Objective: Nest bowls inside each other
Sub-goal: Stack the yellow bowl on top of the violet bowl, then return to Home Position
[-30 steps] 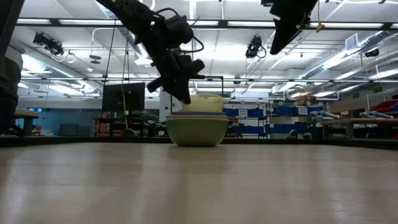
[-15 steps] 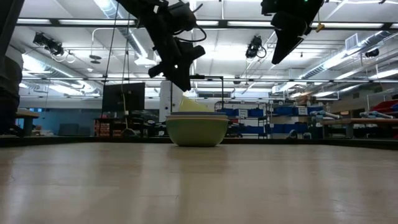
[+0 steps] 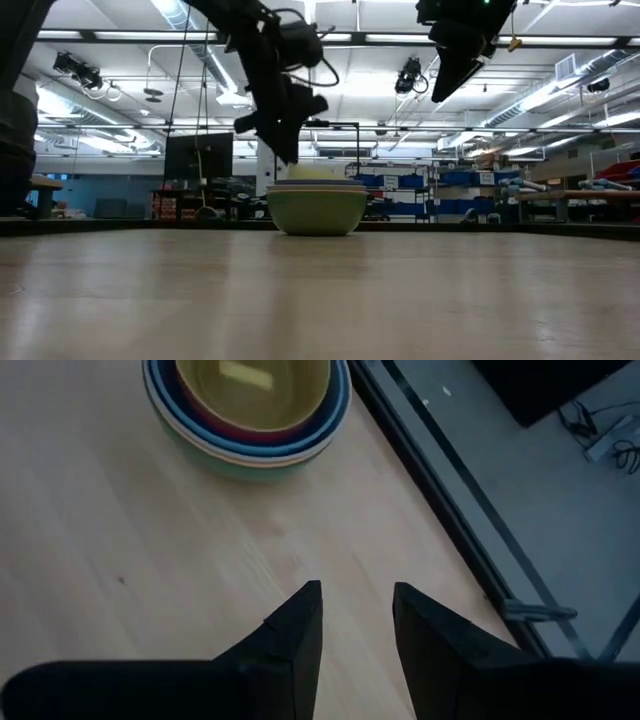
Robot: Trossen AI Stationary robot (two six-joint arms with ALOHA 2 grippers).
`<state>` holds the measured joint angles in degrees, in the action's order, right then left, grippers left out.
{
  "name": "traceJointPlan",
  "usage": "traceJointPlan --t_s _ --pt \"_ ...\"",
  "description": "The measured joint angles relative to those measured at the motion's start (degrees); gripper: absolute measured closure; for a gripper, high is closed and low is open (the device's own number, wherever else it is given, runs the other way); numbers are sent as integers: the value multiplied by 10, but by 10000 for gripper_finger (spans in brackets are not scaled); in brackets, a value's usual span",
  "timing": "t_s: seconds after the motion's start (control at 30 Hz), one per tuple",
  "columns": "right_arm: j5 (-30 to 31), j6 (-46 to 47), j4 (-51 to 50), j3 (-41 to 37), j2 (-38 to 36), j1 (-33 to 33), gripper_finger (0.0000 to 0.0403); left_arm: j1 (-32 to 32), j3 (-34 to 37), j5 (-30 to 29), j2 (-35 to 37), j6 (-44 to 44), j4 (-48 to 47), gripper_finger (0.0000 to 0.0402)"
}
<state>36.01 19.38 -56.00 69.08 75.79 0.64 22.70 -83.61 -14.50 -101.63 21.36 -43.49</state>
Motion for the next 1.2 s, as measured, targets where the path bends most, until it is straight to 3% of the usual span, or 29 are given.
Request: traceJointPlan --t_s 0.2,0.4,0.6,0.73,0.83,1.0,1.2 --pt "-2 -2 4 0 0 0 291 -4 22 -4 -23 27 -1 321" --pt "-2 -14 8 0 0 0 291 -6 -20 -3 13 9 -33 321" --pt "37 -109 67 0 -1 2 291 -32 -72 -3 109 -30 -87 321" --pt "31 -147 112 0 -1 22 291 -67 -81 -6 205 -68 -70 321" --pt "-34 -210 195 0 -5 39 291 -109 -81 -26 274 -121 -29 321" --pt "-298 -312 314 41 -81 46 291 -190 -53 -49 373 -227 18 321" --pt "-327 -320 306 55 -264 46 291 -264 21 -48 500 -248 53 321"
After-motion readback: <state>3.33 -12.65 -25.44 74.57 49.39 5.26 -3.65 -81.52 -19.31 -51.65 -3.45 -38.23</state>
